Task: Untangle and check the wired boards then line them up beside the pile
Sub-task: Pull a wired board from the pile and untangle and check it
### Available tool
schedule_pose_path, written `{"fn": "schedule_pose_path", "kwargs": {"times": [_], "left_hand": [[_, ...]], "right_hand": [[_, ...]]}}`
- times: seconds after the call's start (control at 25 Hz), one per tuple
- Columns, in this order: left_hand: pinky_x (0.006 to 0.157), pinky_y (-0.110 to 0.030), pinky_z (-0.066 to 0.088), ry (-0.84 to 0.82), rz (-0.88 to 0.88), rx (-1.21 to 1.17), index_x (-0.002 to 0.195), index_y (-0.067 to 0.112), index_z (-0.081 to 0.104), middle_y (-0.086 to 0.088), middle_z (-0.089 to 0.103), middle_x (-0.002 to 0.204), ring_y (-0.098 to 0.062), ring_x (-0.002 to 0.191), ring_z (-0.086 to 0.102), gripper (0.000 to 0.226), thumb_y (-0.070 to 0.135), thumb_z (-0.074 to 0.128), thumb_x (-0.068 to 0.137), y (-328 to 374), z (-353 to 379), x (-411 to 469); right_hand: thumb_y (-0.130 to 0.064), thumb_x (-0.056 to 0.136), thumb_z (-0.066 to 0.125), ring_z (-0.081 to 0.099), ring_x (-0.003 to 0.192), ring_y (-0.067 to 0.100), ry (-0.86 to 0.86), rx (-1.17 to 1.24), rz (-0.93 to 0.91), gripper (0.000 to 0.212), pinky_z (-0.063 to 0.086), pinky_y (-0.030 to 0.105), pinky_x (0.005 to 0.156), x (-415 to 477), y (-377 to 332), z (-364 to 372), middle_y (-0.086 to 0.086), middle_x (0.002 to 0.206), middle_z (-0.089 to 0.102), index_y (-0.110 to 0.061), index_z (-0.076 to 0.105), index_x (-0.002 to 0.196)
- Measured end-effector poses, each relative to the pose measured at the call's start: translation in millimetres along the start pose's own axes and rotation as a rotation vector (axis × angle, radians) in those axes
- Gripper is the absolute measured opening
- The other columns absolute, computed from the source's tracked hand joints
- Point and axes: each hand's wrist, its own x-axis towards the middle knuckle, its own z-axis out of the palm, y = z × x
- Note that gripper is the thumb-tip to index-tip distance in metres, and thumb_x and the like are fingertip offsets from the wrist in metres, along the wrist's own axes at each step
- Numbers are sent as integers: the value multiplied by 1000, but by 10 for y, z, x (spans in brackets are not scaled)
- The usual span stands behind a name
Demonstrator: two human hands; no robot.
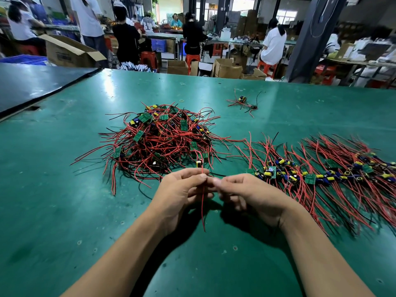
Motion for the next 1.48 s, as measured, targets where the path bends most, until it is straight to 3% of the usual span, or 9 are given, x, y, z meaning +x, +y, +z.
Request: {"fn": "schedule_pose_path", "kwargs": {"times": [0.12, 0.32, 0.48, 0.64, 0.8, 1.0, 1.2, 1.36, 1.48], "left_hand": [[55, -26, 57, -108, -22, 99, 96, 1, 67, -17, 73, 81, -21, 60, 69, 10, 0, 61, 88, -20, 37, -51], [55, -28, 56, -295, -103, 188, 95, 0, 67, -21, 71, 85, -25, 60, 67, 8, 0, 62, 88, -79, 101, -138], [57, -29, 58, -263, -149, 142, 99, 0, 65, -22, 72, 88, -26, 63, 71, 11, 7, 61, 90, -53, 117, -134], [61, -31, 60, -200, -130, 32, 104, -1, 63, -20, 73, 93, -26, 67, 72, 26, 22, 55, 95, -56, 125, -93], [60, -30, 60, -153, -62, -5, 102, 2, 68, -20, 72, 93, -25, 66, 71, 35, 28, 70, 79, -44, 113, -74], [55, -29, 59, -108, -22, -9, 86, 5, 72, -22, 72, 87, -24, 63, 71, 20, 23, 72, 75, -53, 96, -57], [67, -35, 61, -56, -15, -6, 84, 5, 69, -18, 73, 84, -22, 63, 70, 28, 28, 76, 70, -18, 37, -16], [69, -33, 60, -78, -36, 3, 82, 12, 76, -17, 75, 98, -22, 71, 72, 29, 34, 77, 64, 5, 19, -10], [63, -32, 61, -78, -41, -7, 88, 10, 74, -17, 75, 92, -21, 69, 72, 33, 31, 76, 63, 23, 17, 1]], "right_hand": [[-59, 75, 71, 40, 43, 9, 244, 117, -10, 41, 30, 17, 40, 64, -17, -5, -2, 62, 50, -20, 60, 76], [-47, 87, 69, 54, 51, 12, 236, 152, -72, 33, 42, 19, 44, 86, -9, 80, 5, 74, 65, -14, 71, 85], [-23, 95, 63, 65, 67, 10, 218, 290, -156, 18, 54, 20, 57, 88, -38, 48, 4, 91, 75, -12, 71, 106], [-13, 93, 56, 69, 73, 18, 142, 529, -193, 17, 60, 28, 65, 85, -81, 65, 10, 104, 76, -9, 63, 108], [-11, 96, 53, 72, 84, 20, 78, 591, -185, 18, 60, 30, 68, 120, -56, 123, 13, 114, 74, -9, 58, 113], [-17, 84, 65, 71, 86, 18, -44, 475, -158, 44, 58, 29, 67, 108, -37, 120, 9, 122, 72, -8, 58, 127], [0, 84, 70, 70, 97, 17, -120, 395, -175, 53, 58, 25, 77, 117, 42, 130, 7, 119, 70, -10, 57, 134], [-2, 86, 72, 70, 105, 29, -167, 264, -236, 48, 56, 31, 87, 103, 79, 154, 17, 118, 71, -9, 60, 132], [-4, 86, 74, 70, 103, 27, -157, 222, -259, 45, 56, 29, 86, 98, 66, 151, 16, 116, 72, -10, 63, 129]]}}
